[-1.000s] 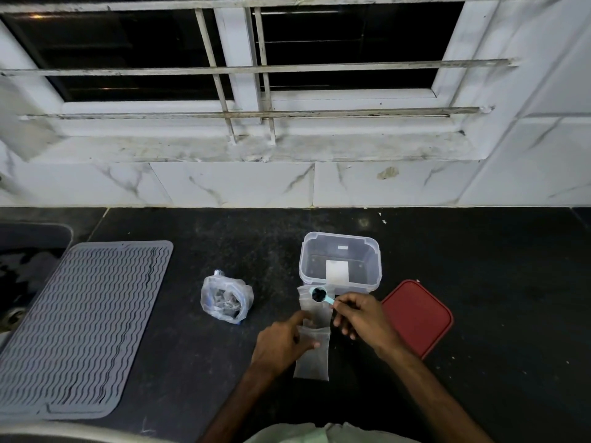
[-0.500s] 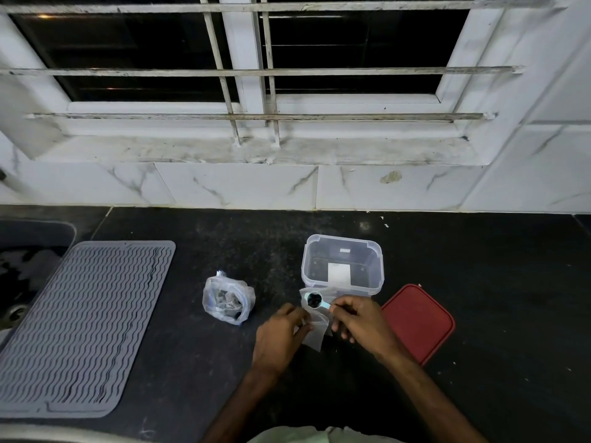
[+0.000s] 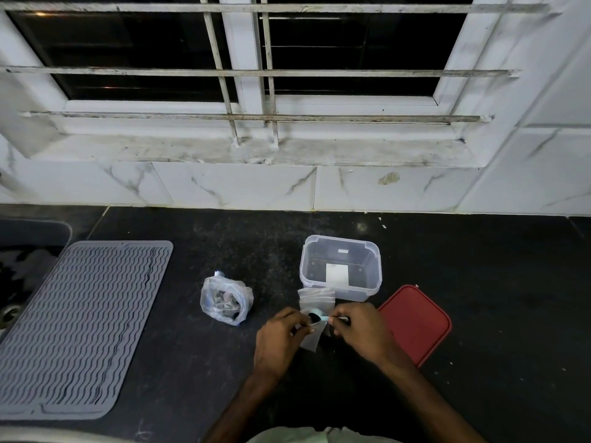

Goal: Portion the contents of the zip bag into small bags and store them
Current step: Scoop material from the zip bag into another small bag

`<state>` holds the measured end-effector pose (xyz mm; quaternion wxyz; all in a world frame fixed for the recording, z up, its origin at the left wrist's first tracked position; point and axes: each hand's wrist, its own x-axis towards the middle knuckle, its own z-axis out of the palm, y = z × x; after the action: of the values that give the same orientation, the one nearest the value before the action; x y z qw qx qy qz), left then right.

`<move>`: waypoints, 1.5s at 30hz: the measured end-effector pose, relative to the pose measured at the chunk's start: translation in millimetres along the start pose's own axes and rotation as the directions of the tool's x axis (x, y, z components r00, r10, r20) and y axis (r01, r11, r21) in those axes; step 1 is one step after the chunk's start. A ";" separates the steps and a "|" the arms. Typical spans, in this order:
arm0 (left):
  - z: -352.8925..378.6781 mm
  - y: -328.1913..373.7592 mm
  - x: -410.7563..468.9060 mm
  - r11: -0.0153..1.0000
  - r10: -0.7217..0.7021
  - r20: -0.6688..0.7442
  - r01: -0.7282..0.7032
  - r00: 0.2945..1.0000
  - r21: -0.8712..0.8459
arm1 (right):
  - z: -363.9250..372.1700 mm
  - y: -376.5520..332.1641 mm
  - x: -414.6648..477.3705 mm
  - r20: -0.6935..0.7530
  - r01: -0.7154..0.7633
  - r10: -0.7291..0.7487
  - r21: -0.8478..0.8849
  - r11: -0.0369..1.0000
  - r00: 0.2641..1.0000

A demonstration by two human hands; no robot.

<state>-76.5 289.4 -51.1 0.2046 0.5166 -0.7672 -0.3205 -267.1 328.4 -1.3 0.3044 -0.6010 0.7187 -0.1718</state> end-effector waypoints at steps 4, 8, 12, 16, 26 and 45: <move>3.3 -2.4 0.4 0.998 -0.035 -0.035 0.033 0.999 -0.059 | 10.1 3.0 0.6 -0.087 0.125 -0.150 -0.244 0.962 0.985; 5.1 -5.7 0.1 0.994 -0.043 -0.049 0.038 0.998 -0.101 | 15.6 7.7 -0.7 -0.145 0.127 -0.149 -0.150 0.980 0.978; 5.8 -5.8 0.8 0.994 -0.040 -0.048 0.035 0.998 -0.102 | 18.0 11.5 0.5 -0.215 0.079 -0.052 0.116 0.990 0.975; 8.2 -7.3 1.1 0.994 -0.056 -0.034 0.053 0.998 -0.099 | 15.3 9.8 -0.1 -0.196 -0.009 0.107 0.446 0.895 0.975; 9.8 -6.7 2.8 0.995 -0.058 -0.024 0.056 0.998 -0.082 | 14.2 16.3 -3.0 -0.113 -0.059 0.141 0.538 0.841 0.983; 14.1 -10.8 1.0 0.981 -0.062 -0.076 0.047 0.995 -0.189 | 17.5 10.9 -2.3 -0.087 -0.112 0.213 0.629 0.769 0.973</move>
<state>-78.9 289.6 -68.7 0.2744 0.5285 -0.7103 -0.3752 -263.9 335.1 -20.7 0.4423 -0.3878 0.6929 -0.4170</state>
